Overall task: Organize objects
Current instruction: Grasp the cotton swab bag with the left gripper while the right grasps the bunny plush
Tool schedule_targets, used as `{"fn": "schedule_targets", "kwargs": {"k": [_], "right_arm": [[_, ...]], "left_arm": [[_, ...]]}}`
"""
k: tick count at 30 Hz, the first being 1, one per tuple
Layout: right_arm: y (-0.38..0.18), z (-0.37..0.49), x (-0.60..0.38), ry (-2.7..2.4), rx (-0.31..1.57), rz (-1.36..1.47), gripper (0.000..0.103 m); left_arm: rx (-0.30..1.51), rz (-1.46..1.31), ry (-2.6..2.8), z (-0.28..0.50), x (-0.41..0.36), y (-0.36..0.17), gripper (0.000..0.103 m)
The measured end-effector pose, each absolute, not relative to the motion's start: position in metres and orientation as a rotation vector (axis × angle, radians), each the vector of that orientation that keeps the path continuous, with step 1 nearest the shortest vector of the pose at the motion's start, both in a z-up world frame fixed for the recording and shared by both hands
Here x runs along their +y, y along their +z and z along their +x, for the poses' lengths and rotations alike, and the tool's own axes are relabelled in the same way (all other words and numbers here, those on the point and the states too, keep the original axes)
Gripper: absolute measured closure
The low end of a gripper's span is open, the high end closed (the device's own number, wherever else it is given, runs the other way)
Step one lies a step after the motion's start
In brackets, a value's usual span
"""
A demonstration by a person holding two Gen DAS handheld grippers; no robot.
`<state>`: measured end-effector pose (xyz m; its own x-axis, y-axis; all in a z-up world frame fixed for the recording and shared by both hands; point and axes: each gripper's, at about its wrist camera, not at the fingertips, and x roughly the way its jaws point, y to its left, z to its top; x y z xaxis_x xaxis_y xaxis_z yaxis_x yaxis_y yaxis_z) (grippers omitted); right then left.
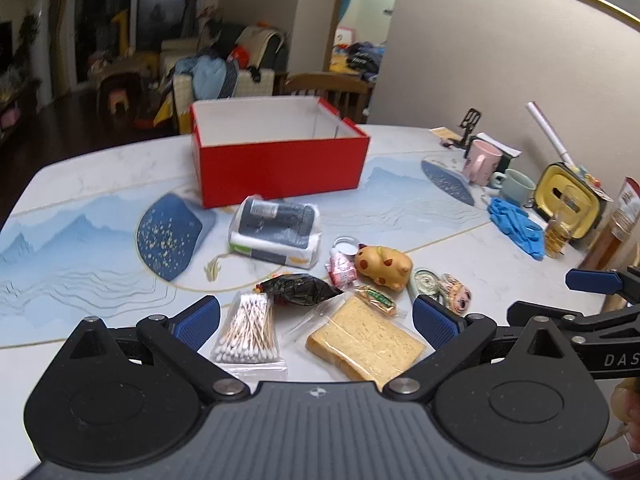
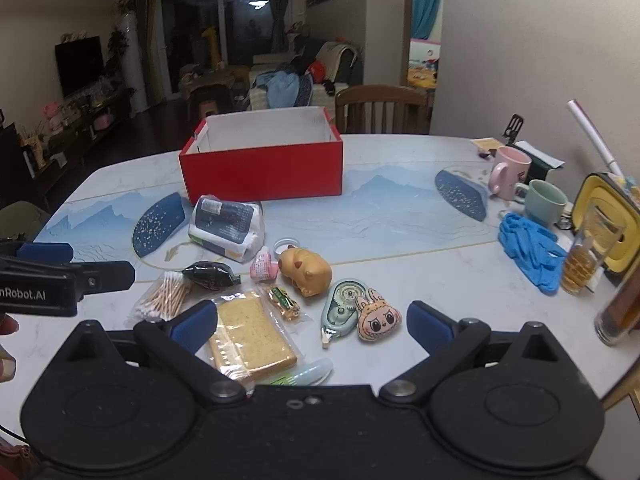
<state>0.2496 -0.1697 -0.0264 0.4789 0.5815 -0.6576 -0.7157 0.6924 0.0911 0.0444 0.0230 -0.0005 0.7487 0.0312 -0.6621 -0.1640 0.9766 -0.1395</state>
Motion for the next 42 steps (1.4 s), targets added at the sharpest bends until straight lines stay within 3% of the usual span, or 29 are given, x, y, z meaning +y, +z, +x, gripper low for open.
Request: {"fn": "schedule_targets", "kwargs": {"k": [22, 37, 39, 42], "right_arm": [[-0.111, 0.355, -0.133, 0.870, 0.842, -0.387, 0.010], [-0.135, 0.373, -0.127, 0.925, 0.930, -0.429, 0.031], [-0.136, 0.374, -0.127, 0.930, 0.937, -0.426, 0.036], [-0.137, 0.375, -0.127, 0.951, 0.950, -0.426, 0.043]], "left_arm": [[0.870, -0.152, 0.298, 0.111, 0.053, -0.080, 0.001], [0.972, -0.173, 0.288, 0.128, 0.060, -0.115, 0.028], [0.981, -0.206, 0.266, 0.129, 0.064, -0.117, 0.040], [0.980, -0.250, 0.245, 0.129, 0.068, -0.118, 0.046]]}}
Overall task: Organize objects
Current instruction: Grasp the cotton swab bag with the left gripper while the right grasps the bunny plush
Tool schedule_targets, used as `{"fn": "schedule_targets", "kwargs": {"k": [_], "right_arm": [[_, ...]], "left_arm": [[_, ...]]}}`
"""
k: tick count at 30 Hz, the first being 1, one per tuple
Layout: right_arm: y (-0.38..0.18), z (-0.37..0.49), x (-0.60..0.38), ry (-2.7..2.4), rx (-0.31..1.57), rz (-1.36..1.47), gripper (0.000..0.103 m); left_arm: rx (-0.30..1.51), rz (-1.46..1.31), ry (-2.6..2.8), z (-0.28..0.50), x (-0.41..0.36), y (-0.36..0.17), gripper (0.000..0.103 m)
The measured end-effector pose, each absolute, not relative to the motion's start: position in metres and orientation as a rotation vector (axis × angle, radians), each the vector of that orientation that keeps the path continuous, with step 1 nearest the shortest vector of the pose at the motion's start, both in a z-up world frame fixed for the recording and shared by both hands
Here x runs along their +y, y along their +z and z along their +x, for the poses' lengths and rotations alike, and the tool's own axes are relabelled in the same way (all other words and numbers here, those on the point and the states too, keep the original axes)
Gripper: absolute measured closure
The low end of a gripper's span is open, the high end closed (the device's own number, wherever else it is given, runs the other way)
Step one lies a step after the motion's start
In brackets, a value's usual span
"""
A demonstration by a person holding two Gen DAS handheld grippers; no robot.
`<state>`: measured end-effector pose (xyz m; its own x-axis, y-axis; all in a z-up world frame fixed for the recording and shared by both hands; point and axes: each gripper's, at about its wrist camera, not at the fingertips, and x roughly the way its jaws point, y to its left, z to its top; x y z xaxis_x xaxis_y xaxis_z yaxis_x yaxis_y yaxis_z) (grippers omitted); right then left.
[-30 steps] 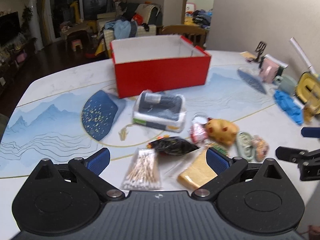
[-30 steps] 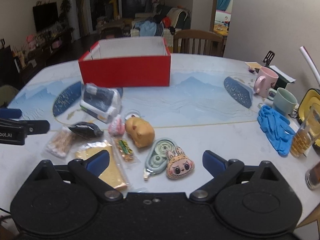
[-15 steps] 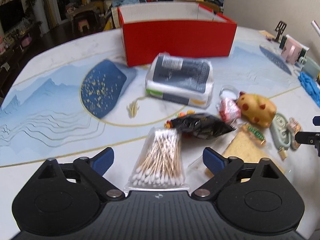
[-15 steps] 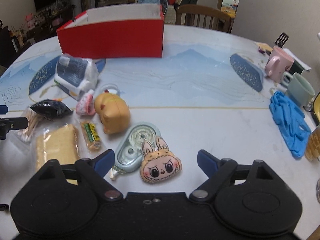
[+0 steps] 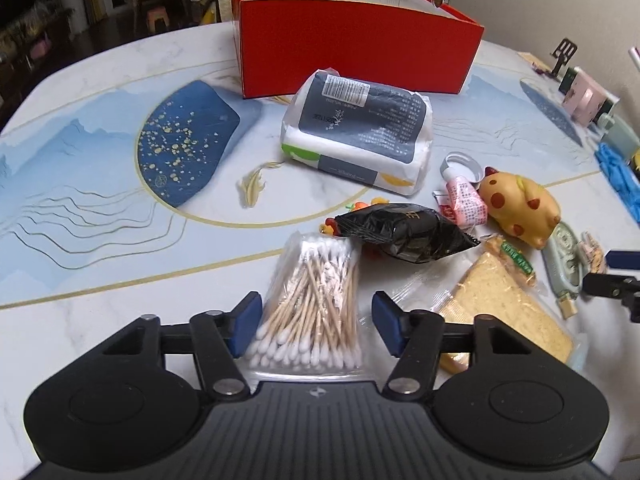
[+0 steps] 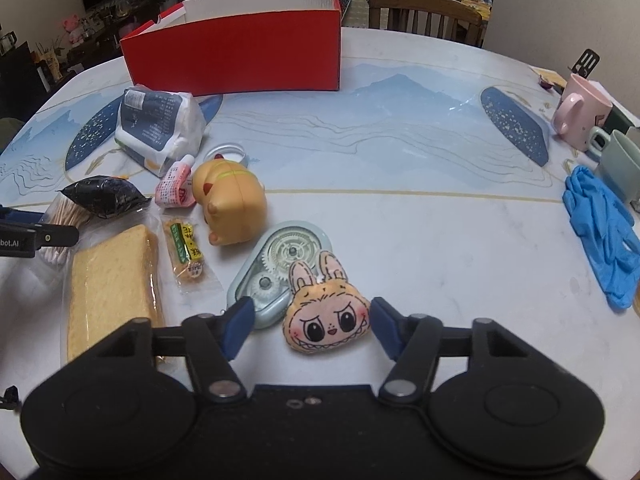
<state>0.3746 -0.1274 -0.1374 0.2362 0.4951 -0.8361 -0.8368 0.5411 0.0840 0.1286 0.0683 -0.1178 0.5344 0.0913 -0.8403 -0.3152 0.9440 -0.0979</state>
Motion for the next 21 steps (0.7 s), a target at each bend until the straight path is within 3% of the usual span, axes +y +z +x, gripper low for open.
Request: {"fn": "schedule_targets", "kwargs": {"k": [3, 6, 21], "right_arm": [[-0.137, 0.375, -0.129, 0.950, 0.951, -0.418, 0.052], [-0.136, 0.375, -0.130, 0.948, 0.953, -0.411, 0.063], [-0.116, 0.368, -0.136, 0.951, 0.901, -0.391, 0.092]], "left_arm": [[0.977, -0.257, 0.228, 0.128, 0.069, -0.117, 0.059], [0.969, -0.266, 0.228, 0.125, 0.071, -0.117, 0.065], [0.933, -0.300, 0.240, 0.104, 0.071, -0.098, 0.071]]}}
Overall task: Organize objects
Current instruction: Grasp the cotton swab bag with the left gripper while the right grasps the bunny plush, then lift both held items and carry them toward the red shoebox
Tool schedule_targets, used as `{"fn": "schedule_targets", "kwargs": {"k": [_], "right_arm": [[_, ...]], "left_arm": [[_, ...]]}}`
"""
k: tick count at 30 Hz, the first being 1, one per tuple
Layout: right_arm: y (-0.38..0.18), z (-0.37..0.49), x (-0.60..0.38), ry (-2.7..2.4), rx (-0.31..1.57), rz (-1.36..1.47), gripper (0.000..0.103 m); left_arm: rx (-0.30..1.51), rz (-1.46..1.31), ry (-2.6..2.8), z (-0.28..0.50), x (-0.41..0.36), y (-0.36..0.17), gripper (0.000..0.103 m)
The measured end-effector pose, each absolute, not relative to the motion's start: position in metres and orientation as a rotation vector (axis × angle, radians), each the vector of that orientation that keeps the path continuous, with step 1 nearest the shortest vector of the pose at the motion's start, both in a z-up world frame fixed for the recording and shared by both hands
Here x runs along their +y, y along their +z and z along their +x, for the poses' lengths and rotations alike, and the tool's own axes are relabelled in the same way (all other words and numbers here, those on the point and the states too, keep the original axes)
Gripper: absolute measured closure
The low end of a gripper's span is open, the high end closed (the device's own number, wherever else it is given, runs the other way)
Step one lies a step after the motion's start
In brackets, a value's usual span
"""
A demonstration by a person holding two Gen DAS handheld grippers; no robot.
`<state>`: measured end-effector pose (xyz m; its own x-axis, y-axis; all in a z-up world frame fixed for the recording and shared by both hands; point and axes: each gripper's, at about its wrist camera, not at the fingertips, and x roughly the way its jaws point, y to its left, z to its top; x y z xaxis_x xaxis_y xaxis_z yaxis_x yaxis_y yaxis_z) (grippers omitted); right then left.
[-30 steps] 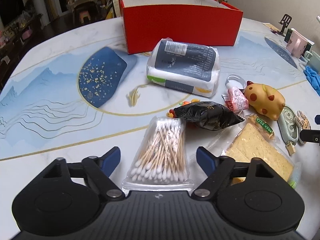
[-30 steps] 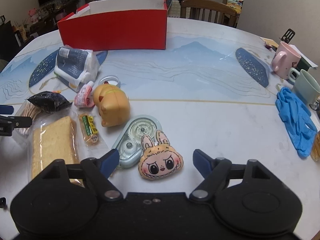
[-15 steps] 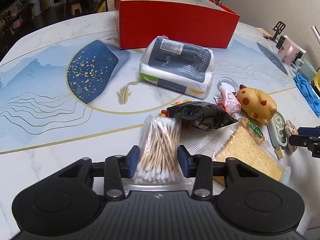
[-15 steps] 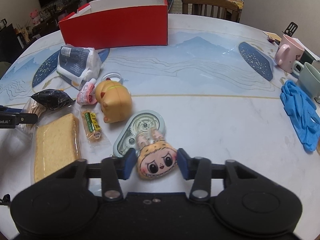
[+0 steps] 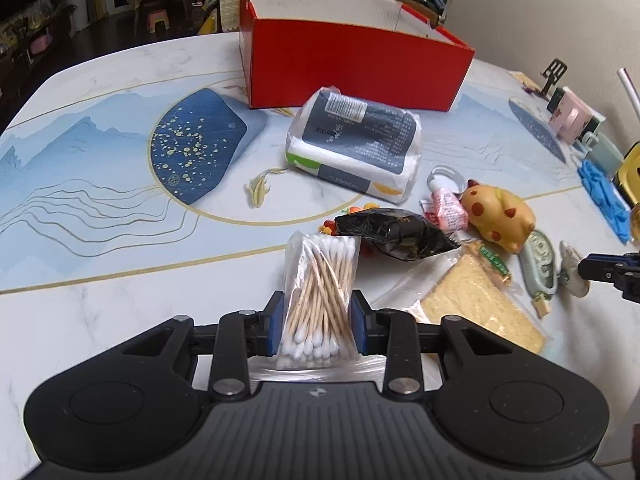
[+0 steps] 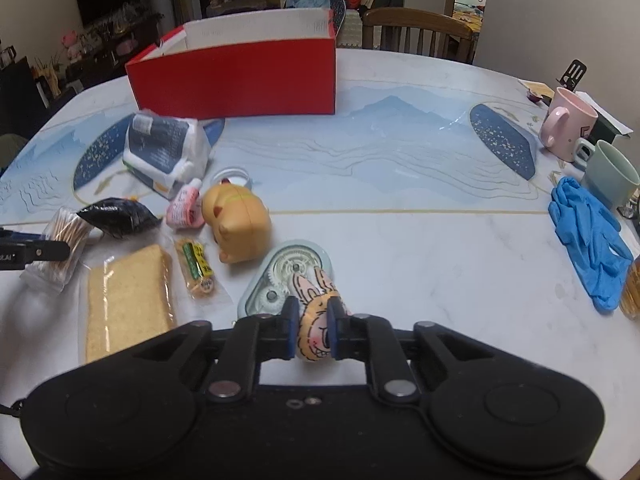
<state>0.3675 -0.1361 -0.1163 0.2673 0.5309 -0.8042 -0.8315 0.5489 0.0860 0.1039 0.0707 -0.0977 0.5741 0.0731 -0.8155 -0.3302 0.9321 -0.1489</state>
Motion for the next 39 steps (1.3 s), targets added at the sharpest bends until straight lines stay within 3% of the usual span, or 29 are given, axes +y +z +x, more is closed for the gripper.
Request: {"fn": "schedule_targets", "kwargs": {"k": [2, 7, 12, 14, 28, 32, 39], "right_arm": [[-0.113, 0.367, -0.137, 0.957, 0.896, -0.386, 0.100], [-0.110, 0.367, -0.138, 0.970, 0.883, -0.393, 0.101], [-0.111, 0.368, -0.144, 1.001, 0.884, -0.406, 0.067], [-0.113, 0.368, -0.144, 0.997, 0.876, -0.422, 0.039], [-0.142, 0.375, -0.140, 1.009, 0.986, -0.440, 0.056], [-0.141, 0.375, -0.142, 1.015, 0.976, -0.442, 0.063], [-0.118, 0.377, -0.141, 1.030, 0.931, -0.429, 0.067]], "left_arm": [[0.926, -0.314, 0.238, 0.100, 0.071, -0.092, 0.071], [0.894, -0.328, 0.221, 0.092, 0.070, -0.076, 0.071], [0.888, -0.322, 0.218, 0.088, 0.068, -0.070, 0.071], [0.892, -0.327, 0.216, 0.087, 0.067, -0.070, 0.071], [0.906, -0.325, 0.219, 0.086, 0.063, -0.070, 0.071], [0.901, -0.343, 0.226, 0.086, 0.063, -0.068, 0.071], [0.876, -0.370, 0.215, 0.090, 0.061, -0.053, 0.071]]}}
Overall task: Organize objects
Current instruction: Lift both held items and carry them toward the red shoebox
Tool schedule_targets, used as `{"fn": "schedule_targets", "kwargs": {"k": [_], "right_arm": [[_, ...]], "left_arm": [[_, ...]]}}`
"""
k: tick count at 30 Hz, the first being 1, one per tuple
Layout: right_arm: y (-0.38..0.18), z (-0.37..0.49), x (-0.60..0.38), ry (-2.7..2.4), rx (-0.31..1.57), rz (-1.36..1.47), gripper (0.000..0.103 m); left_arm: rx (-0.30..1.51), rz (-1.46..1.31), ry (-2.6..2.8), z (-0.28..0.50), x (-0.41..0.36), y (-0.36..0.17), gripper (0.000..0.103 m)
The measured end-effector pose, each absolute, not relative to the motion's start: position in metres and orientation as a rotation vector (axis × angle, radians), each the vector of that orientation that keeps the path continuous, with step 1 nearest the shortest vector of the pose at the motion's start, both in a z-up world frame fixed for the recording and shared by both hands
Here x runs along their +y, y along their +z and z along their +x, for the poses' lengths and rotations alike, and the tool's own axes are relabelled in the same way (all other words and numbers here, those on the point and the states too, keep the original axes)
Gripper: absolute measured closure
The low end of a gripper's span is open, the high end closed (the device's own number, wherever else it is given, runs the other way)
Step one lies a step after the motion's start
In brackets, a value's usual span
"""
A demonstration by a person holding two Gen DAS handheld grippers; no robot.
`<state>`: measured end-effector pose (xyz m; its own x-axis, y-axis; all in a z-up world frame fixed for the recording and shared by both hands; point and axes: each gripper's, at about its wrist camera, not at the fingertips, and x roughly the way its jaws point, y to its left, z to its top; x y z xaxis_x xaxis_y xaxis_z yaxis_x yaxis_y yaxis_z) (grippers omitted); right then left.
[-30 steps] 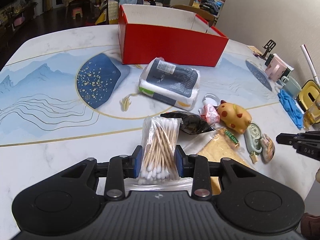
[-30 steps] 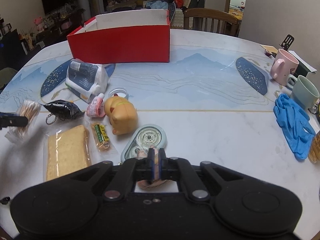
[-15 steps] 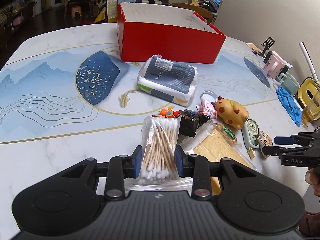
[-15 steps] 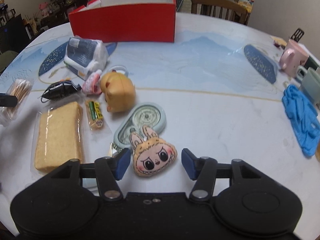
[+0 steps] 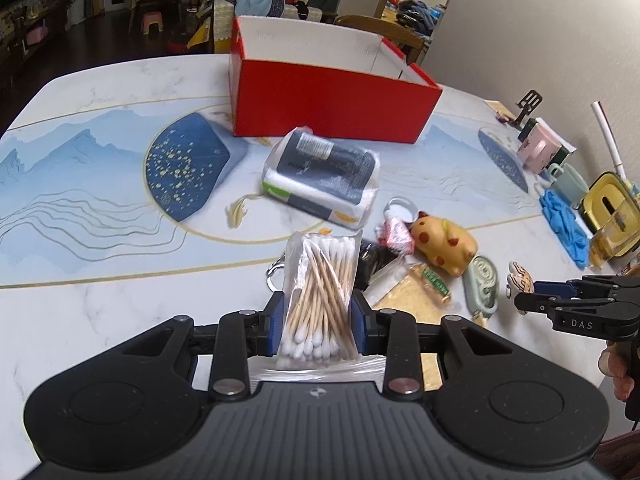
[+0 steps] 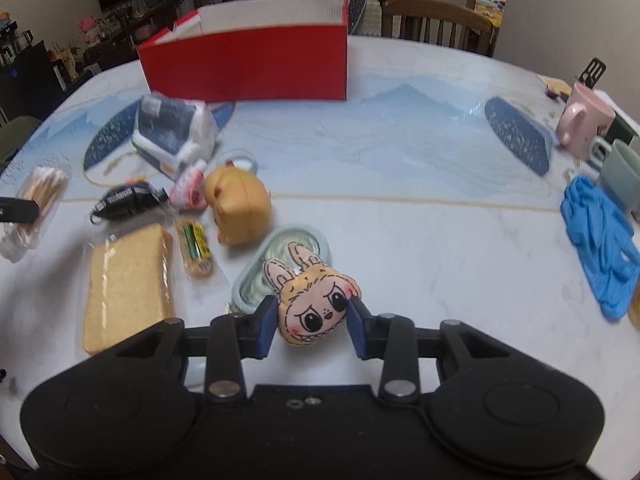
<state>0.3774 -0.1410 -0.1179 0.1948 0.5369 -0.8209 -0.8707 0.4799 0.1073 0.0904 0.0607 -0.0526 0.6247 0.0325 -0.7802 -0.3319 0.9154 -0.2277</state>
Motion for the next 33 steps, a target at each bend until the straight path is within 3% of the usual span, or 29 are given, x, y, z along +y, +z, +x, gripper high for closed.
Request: {"fn": "schedule_targets", "kwargs": {"k": [7, 9, 13, 21, 23, 33], "right_arm": [[-0.081, 0.388, -0.127, 1.078, 0.871, -0.396, 0.069], [-0.070, 0.391, -0.120, 1.093, 0.844, -0.400, 0.085], [-0.056, 0.404, -0.102, 1.129, 0.825, -0.386, 0.087], [-0.085, 0.430, -0.082, 1.120, 0.839, -0.466, 0.069], [-0.096, 0.441, -0.074, 1.094, 0.845, -0.459, 0.053], [-0.125, 0.496, -0.021, 1.087, 0.859, -0.440, 0.050]], "left_arm": [[0.853, -0.370, 0.192, 0.108, 0.060, -0.035, 0.071], [0.844, -0.352, 0.184, 0.115, 0.059, -0.029, 0.071], [0.823, -0.314, 0.178, 0.133, 0.062, -0.018, 0.071], [0.830, -0.317, 0.193, 0.152, 0.068, -0.020, 0.071], [0.841, -0.320, 0.199, 0.155, 0.069, -0.024, 0.071], [0.881, -0.347, 0.240, 0.170, 0.072, -0.037, 0.071]]}}
